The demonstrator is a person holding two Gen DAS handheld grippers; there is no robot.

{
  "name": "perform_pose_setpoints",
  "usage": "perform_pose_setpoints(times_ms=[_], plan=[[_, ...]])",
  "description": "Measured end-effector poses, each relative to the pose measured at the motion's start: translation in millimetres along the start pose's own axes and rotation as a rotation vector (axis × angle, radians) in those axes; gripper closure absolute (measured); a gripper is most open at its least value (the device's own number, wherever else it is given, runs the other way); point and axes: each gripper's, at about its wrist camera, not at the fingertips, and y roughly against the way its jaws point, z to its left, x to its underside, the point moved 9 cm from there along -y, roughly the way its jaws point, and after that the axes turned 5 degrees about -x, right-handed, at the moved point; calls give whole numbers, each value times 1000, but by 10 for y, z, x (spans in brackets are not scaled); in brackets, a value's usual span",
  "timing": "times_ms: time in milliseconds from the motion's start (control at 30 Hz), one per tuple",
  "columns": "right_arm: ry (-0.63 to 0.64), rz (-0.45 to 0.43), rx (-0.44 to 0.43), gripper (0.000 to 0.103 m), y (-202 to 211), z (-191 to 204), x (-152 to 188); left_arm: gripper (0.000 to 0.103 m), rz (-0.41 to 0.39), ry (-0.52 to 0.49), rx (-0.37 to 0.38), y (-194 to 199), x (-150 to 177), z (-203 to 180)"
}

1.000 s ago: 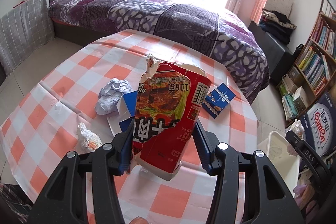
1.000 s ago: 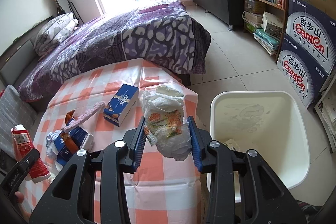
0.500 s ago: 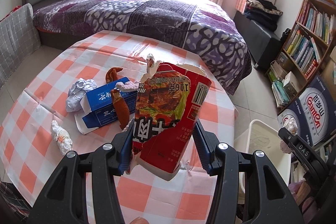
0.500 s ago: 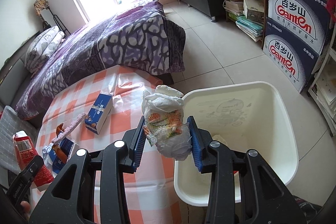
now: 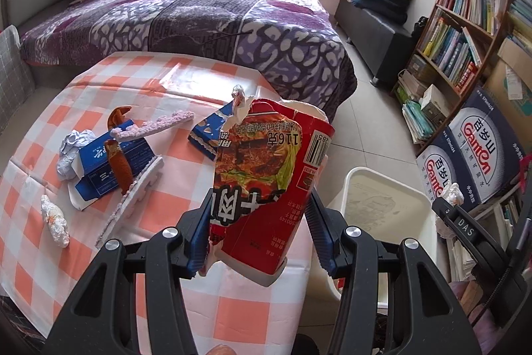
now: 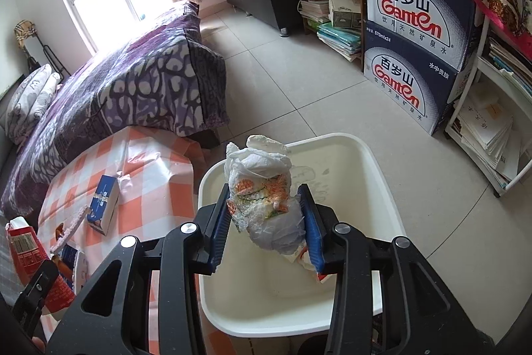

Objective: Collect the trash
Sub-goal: 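Drop the white plastic bag into the bin with the right tool while the left carries the red bag, then lower the red snack bag into the bin and open the left tool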

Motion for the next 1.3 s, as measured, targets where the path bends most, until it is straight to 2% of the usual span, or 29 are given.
perform_pose_setpoints(times_ms=[133, 200, 267, 433, 733, 1000, 1300], plan=[[-40, -1, 59, 59, 0, -214, -37, 51, 20, -31, 38, -51, 16, -292], [-65, -2, 84, 50, 7, -327, -61, 51, 31, -51, 56, -76, 27, -437], [-92, -12, 112, 36, 36, -435, -74, 51, 39, -69, 69, -97, 45, -569], [-145, -25, 147, 24, 74, -622, -112, 51, 63, -112, 99, -164, 80, -849], [-253, -26, 166, 21, 120, -986, -135, 50, 105, -179, 139, -288, 179, -1258], [-292, -23, 171, 21, 127, -1117, -120, 49, 144, -233, 189, -362, 306, -1543], [-294, -48, 169, 21, 177, -1084, -121, 39, 145, -223, 215, -335, 298, -1445]])
